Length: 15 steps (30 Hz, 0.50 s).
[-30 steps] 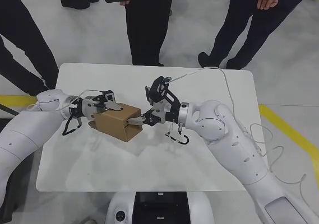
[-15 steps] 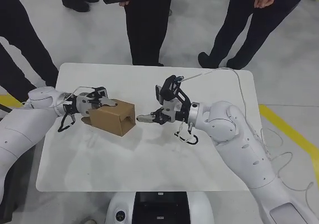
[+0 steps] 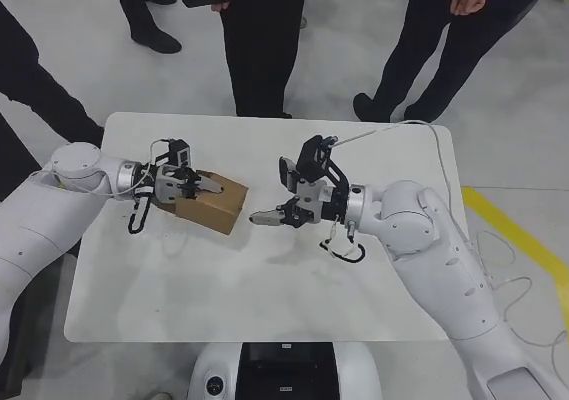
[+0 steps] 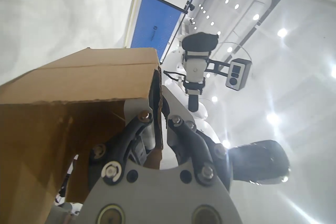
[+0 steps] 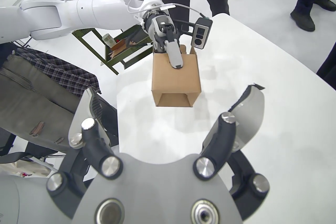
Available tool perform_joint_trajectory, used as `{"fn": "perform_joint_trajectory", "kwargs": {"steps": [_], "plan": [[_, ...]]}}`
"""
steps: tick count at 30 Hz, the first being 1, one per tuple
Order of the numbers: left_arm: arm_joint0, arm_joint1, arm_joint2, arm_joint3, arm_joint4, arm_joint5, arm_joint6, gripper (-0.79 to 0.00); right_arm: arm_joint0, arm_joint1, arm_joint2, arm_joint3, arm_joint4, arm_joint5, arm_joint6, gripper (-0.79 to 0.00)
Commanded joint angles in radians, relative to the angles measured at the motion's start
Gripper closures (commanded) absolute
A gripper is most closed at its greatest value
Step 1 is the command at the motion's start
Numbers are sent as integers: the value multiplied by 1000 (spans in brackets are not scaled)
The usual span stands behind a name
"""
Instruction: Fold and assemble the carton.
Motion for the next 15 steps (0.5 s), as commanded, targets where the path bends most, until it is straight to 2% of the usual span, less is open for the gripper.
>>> {"fn": "perform_joint_trajectory", "kwargs": {"steps": [1, 7, 15], "plan": [[13, 2, -7, -33, 44, -5, 52, 0, -5, 3, 3, -5, 5, -1, 8, -785], [54, 13, -38, -122, 154, -25, 163, 0, -8, 10, -7, -23, 44, -13, 47, -785], [98, 23, -86, -137, 122, -40, 146, 0, 5, 16, -16, -35, 83, -21, 84, -785]]}}
